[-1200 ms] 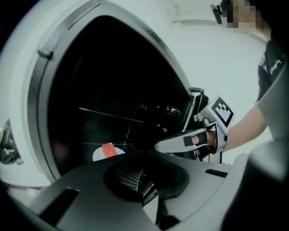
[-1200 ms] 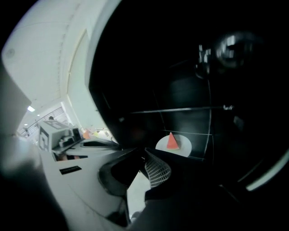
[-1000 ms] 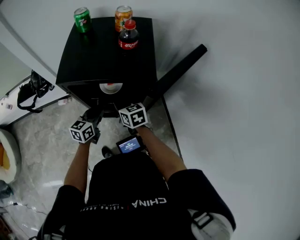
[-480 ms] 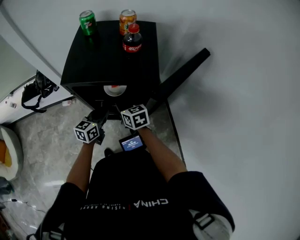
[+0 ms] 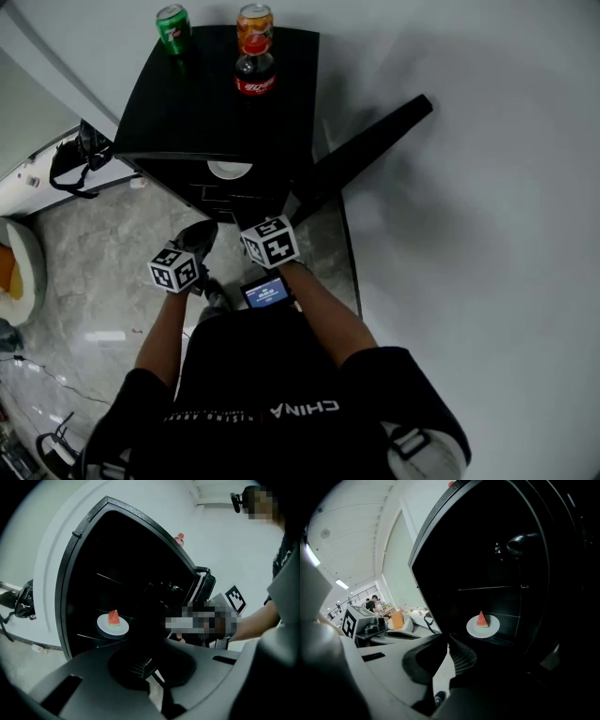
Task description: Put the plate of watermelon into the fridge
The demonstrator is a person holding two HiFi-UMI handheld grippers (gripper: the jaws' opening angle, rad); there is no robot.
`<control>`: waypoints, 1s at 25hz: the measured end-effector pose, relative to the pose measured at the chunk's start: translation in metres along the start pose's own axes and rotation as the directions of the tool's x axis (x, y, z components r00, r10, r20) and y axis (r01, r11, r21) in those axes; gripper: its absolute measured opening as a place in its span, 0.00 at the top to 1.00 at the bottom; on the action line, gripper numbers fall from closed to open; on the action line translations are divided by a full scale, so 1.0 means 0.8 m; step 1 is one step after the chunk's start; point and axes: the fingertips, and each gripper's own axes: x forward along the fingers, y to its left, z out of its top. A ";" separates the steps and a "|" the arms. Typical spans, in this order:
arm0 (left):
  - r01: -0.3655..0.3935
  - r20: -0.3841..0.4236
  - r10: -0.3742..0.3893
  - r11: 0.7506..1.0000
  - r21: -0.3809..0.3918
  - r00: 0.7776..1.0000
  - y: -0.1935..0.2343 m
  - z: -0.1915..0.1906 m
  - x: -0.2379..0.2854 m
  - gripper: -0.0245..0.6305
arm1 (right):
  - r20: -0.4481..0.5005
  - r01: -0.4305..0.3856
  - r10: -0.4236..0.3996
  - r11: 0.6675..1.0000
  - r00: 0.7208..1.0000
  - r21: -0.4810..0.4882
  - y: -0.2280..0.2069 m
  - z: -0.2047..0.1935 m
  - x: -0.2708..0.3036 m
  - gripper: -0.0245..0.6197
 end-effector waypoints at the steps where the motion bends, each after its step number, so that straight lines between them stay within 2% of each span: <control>1: -0.012 -0.002 0.012 1.000 -0.012 1.000 -0.006 -0.007 -0.001 0.94 | -0.012 -0.005 0.005 1.000 1.000 -0.014 -0.001 -0.008 -0.004 0.92; 5: -0.041 -0.022 0.040 0.998 -0.040 0.999 -0.029 -0.040 -0.013 0.94 | -0.050 -0.006 0.005 1.000 0.999 -0.027 -0.006 -0.041 -0.020 0.92; 12: -0.034 -0.034 0.035 0.999 0.022 0.999 -0.040 -0.066 -0.061 0.94 | -0.041 0.072 -0.071 0.997 0.997 0.015 0.009 -0.082 -0.053 0.93; 16: -0.027 -0.062 0.033 0.995 0.094 0.998 -0.041 -0.094 -0.109 0.94 | -0.032 0.127 -0.126 0.992 0.991 0.026 0.046 -0.109 -0.063 0.93; 21: -0.019 -0.047 0.023 0.997 0.081 0.999 -0.039 -0.135 -0.185 0.94 | -0.014 0.195 -0.195 0.979 0.981 0.063 0.109 -0.145 -0.088 0.93; 25: -0.021 -0.070 0.028 0.996 0.092 0.997 -0.046 -0.170 -0.225 0.94 | -0.018 0.230 -0.230 0.971 0.973 0.065 0.151 -0.180 -0.111 0.93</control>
